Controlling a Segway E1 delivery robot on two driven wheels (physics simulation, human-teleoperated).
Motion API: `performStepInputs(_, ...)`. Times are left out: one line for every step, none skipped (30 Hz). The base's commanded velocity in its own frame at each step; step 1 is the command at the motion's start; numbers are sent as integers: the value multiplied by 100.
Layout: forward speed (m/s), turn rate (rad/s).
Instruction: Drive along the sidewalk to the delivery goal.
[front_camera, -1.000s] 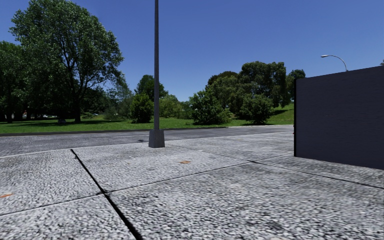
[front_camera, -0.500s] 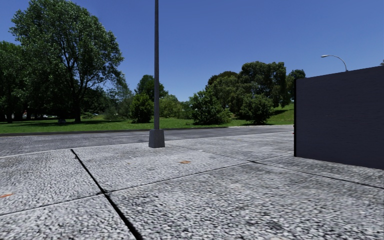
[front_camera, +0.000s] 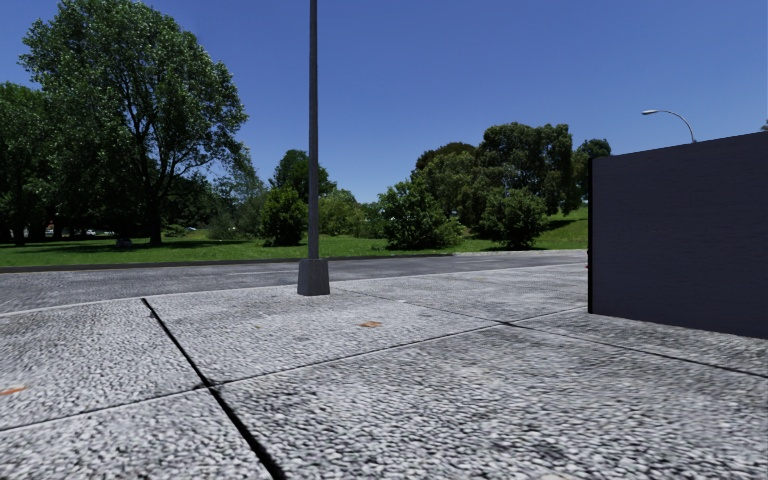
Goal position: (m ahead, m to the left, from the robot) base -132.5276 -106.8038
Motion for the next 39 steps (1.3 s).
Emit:
performStepInputs(0, 12)
performStepInputs(0, 12)
performStepInputs(0, 12)
performStepInputs(0, 12)
performStepInputs(0, 12)
performStepInputs(0, 13)
performStepInputs(0, 15)
performStepInputs(0, 15)
performStepInputs(0, 16)
performStepInputs(0, 16)
performStepInputs(0, 16)
performStepInputs(0, 24)
performStepInputs(0, 24)
performStepInputs(0, 25)
performStepInputs(0, 25)
performStepInputs(0, 25)
performStepInputs(0, 25)
performStepInputs(0, 0)
performStepInputs(0, 0)
performStepInputs(0, 0)
performStepInputs(0, 0)
performStepInputs(0, 0)
performStepInputs(0, 0)
performStepInputs(0, 0)
performStepInputs(0, -5)
performStepInputs(0, -19)
performStepInputs(0, -28)
performStepInputs(0, -28)
performStepInputs(0, -47)
performStepInputs(0, -65)
performStepInputs(0, -70)
performStepInputs(0, -70)
performStepInputs(0, -72)
performStepInputs(0, -72)
performStepInputs(0, -72)
performStepInputs(0, -72)
performStepInputs(0, -72)
performStepInputs(0, -72)
performStepInputs(0, -72)
